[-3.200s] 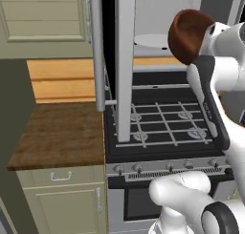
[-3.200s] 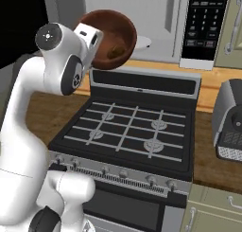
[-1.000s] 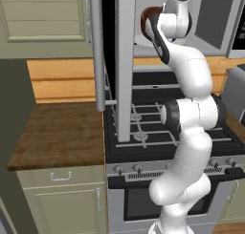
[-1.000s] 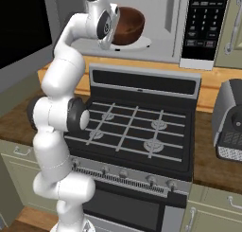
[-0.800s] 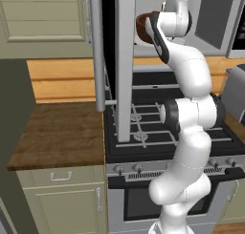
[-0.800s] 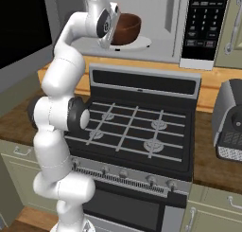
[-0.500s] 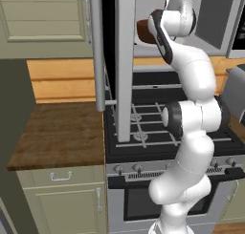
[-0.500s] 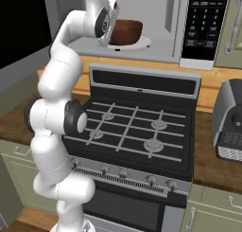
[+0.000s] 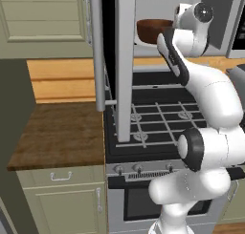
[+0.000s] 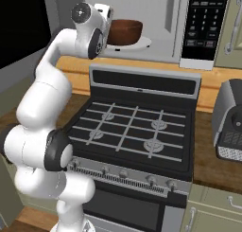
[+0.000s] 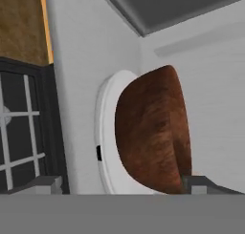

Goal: Pick the mushroom from the sink and place it in the bowl. Then pick the bowl and place it in the microwave. Then close the microwave door and press the start button.

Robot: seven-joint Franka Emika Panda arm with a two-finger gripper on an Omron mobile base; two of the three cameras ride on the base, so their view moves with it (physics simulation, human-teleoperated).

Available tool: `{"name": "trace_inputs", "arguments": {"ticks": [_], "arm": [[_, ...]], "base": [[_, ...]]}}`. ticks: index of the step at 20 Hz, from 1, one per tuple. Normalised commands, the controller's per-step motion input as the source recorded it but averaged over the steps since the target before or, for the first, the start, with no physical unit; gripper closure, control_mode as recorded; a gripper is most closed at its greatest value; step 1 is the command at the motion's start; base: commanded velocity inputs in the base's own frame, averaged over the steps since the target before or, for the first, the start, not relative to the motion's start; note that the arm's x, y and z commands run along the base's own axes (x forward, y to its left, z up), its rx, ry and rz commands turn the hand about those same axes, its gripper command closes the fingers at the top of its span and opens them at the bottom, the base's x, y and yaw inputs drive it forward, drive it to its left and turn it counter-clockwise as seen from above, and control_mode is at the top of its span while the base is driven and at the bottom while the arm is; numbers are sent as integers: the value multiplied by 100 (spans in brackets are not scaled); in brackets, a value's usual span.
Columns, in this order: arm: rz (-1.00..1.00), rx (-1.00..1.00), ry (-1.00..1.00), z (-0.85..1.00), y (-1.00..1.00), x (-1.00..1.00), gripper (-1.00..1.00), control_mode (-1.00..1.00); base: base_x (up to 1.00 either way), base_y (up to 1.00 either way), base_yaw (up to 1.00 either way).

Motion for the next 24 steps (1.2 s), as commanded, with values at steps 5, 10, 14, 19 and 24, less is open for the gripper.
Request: {"name": "trace_inputs", "arguments": {"ticks": [5,10,14,19,24], "arm": [[0,-1,-17,-42,0,-77,-100,-100],[0,-17,-2,-48,1,-34,-100,-100],[0,-22,7,-43,4,-4,-100,-100],[-5,-24,11,-38,19,-5,-100,-100],[-11,-22,1,-33,38,-20,-100,-100]], "base": [[0,0,0],[0,0,0],[0,0,0],[0,0,0],[0,0,0]]}}
